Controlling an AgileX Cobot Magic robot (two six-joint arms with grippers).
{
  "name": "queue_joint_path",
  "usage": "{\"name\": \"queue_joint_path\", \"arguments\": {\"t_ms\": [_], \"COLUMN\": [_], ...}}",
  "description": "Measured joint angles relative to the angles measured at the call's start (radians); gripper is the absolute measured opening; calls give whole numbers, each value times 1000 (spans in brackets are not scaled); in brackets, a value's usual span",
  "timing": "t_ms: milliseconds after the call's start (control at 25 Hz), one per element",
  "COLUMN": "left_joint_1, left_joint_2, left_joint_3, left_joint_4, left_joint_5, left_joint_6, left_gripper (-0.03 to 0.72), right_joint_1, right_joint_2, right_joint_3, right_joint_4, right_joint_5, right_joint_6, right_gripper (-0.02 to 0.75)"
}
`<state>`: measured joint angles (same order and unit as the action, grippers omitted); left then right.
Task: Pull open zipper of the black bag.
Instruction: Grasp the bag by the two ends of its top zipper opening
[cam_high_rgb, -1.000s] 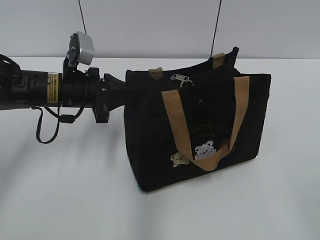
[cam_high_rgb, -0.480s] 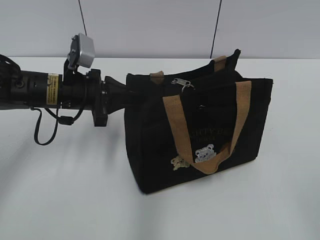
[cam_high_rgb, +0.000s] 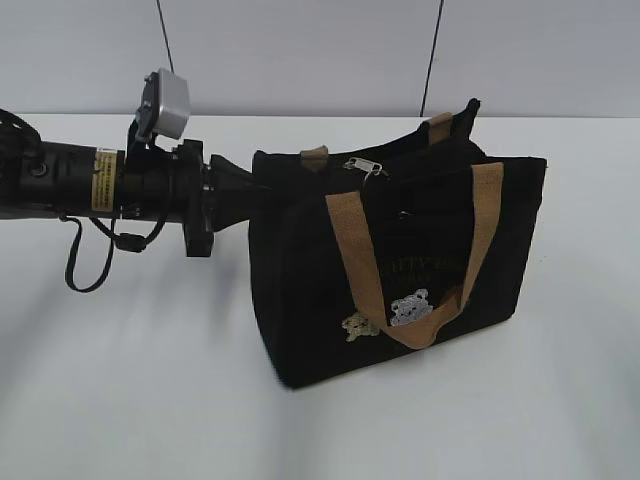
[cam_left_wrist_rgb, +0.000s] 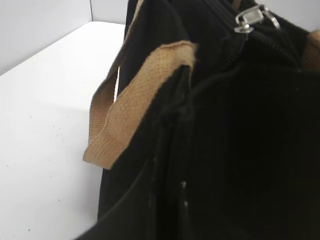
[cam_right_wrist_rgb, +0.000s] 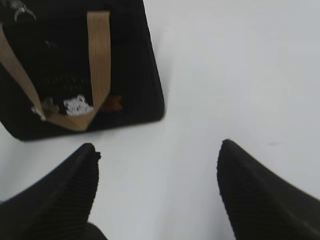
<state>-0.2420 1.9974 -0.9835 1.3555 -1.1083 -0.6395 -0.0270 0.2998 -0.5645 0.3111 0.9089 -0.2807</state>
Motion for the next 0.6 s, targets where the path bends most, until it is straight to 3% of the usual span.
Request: {"name": "queue_joint_path", "arguments": {"t_ms": [200, 320, 600], "left_joint_1": [0, 0, 0], "left_joint_2": [0, 0, 0], "left_joint_3": [0, 0, -1], "left_joint_4": [1, 2, 9], "left_joint_5": [-1, -1, -4], "left_joint_6": [0, 0, 0], "left_gripper": [15, 15, 15], "right_joint_1": [0, 0, 3], "right_joint_2": [158, 298, 649], "right_joint_3": [-37, -121, -401], "right_joint_4": [53, 54, 60], "right_joint_5": [-141, -116, -22], "right_joint_6": [-36, -114, -246], "right_gripper": [454, 405, 389]}}
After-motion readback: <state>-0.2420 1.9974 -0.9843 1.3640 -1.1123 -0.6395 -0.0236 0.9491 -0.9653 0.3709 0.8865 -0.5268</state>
